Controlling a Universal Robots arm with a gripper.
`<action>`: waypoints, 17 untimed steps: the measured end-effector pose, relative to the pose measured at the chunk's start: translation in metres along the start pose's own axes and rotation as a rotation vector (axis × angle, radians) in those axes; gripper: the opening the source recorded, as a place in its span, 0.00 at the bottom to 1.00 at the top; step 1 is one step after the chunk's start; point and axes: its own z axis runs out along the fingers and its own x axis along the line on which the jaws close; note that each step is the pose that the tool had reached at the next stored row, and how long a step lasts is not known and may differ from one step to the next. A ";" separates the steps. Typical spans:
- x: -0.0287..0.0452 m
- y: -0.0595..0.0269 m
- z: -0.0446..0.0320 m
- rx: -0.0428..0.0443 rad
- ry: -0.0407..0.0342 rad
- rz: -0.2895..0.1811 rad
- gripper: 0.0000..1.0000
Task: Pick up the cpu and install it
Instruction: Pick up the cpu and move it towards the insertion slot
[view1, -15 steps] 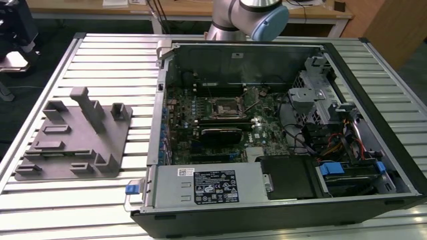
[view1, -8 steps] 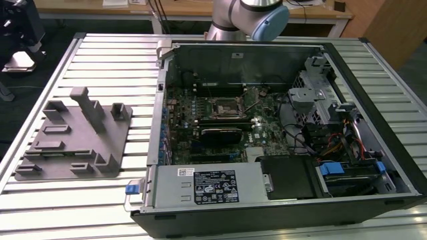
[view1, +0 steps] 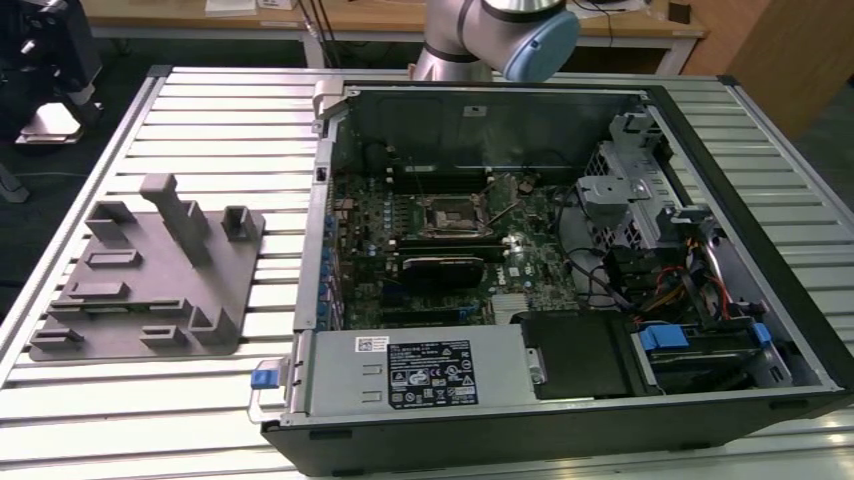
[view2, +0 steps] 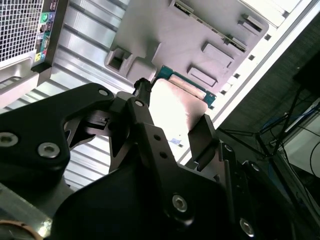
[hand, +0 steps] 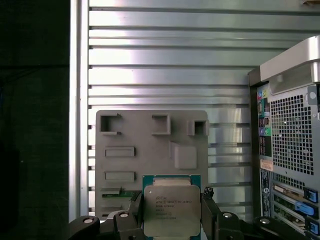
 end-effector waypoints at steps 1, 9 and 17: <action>-0.0010 0.0000 0.0001 0.0000 0.0000 0.000 0.54; -0.0097 0.0003 0.0006 0.0000 0.0000 0.000 0.54; -0.0178 0.0005 0.0011 0.0000 0.0000 0.000 0.54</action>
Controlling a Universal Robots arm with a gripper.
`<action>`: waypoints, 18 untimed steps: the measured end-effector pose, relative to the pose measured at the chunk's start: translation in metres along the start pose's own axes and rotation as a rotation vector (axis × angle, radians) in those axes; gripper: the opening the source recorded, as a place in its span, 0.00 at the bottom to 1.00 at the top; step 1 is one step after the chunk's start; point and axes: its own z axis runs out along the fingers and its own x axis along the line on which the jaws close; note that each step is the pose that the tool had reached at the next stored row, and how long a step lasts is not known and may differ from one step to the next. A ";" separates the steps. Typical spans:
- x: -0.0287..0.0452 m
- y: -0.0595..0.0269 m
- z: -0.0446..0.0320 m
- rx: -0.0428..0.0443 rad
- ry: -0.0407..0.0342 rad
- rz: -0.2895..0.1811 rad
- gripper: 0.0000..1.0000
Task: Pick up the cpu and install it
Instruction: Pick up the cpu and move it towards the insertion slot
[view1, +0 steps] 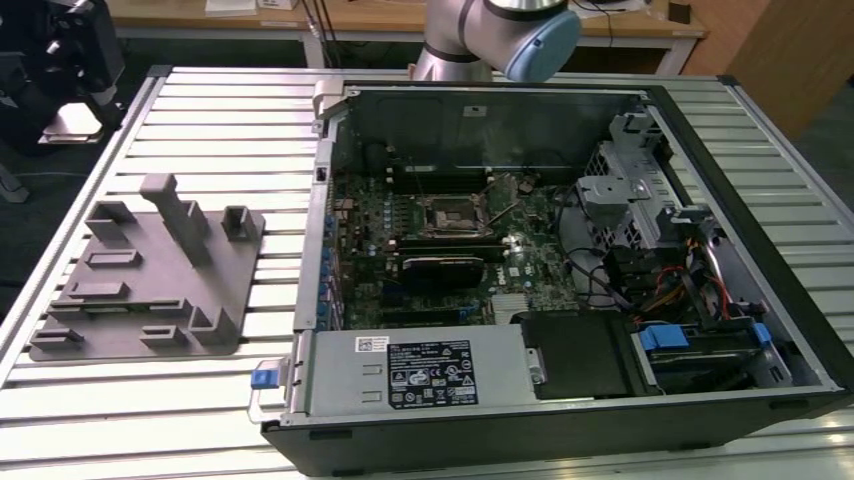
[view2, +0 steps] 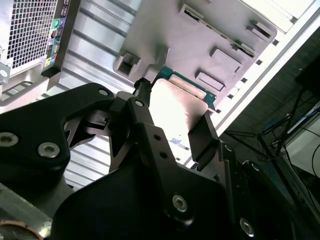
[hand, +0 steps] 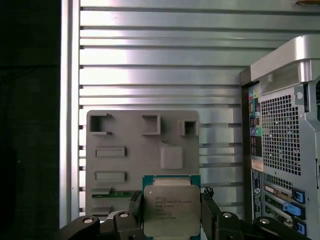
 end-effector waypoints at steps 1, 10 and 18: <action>-0.0011 0.0000 0.0001 0.0000 0.0000 0.000 0.54; -0.0108 0.0003 0.0007 -0.0001 0.0000 0.000 0.54; -0.0190 0.0005 0.0012 -0.0001 0.0000 0.000 0.54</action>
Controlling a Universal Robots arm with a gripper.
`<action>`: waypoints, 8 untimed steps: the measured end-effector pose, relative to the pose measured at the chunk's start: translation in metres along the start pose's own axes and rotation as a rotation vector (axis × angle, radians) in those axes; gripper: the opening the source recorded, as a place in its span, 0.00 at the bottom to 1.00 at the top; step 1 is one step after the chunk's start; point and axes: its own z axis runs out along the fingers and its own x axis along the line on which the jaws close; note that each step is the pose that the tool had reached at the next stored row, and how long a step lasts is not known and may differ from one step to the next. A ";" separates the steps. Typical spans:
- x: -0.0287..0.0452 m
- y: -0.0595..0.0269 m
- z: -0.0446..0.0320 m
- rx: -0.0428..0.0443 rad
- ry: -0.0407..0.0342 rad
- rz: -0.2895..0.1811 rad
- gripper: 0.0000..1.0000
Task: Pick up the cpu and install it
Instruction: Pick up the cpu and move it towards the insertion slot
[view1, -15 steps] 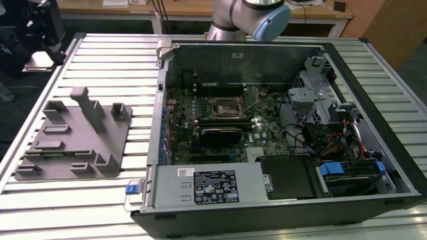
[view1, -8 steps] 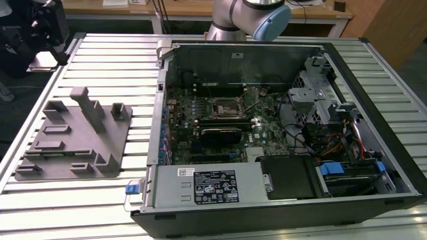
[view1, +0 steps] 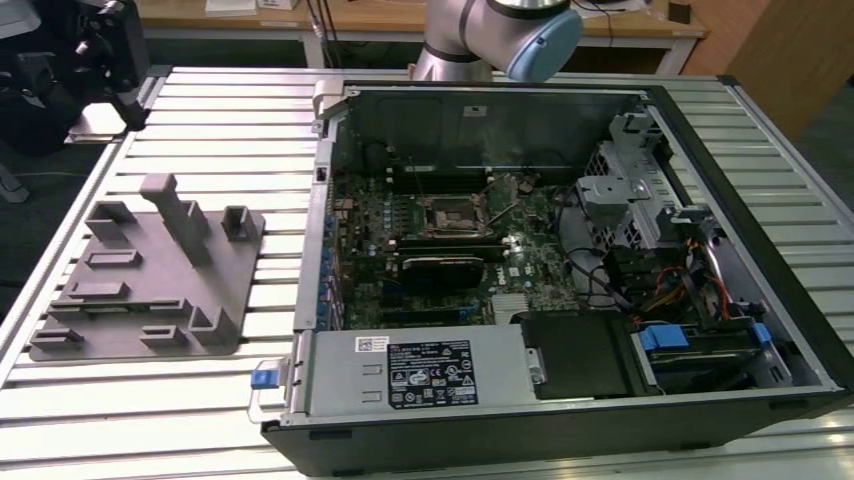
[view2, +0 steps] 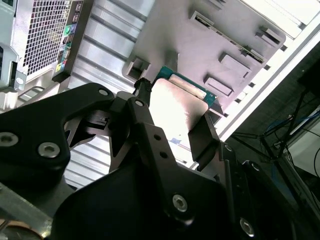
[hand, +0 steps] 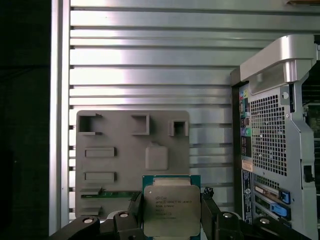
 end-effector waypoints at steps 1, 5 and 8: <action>-0.0008 0.0000 0.0000 0.0001 0.0000 0.000 0.54; -0.0049 0.0001 0.0003 0.0000 0.0000 0.000 0.54; -0.0075 0.0002 0.0004 0.0000 0.0000 0.000 0.54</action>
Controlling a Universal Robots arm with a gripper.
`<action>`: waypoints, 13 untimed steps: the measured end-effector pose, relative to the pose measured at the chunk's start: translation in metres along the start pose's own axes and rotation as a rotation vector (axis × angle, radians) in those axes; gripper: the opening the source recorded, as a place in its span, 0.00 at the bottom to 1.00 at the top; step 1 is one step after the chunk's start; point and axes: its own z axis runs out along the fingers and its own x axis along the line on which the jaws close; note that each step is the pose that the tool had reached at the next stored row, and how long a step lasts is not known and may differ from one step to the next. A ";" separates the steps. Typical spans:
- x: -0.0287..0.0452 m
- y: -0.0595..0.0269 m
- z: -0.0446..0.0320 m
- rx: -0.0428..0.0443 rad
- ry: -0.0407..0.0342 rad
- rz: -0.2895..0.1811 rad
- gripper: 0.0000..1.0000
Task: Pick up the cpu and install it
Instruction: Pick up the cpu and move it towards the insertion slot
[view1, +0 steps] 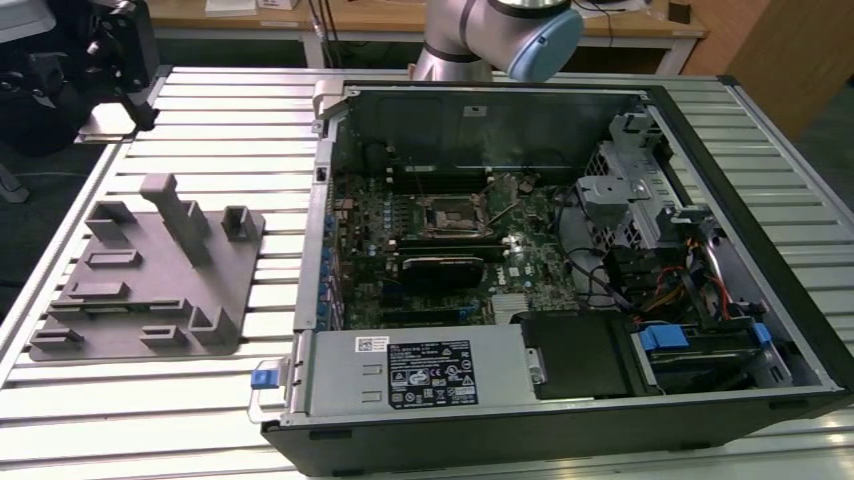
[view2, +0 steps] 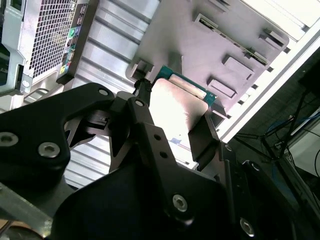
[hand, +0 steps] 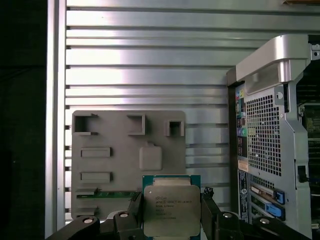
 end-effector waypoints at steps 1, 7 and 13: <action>-0.0009 0.0000 0.0000 0.0000 0.0001 0.000 0.54; -0.0067 0.0002 0.0004 0.0000 0.0000 0.000 0.54; -0.0119 0.0003 0.0007 0.0000 0.0000 0.000 0.54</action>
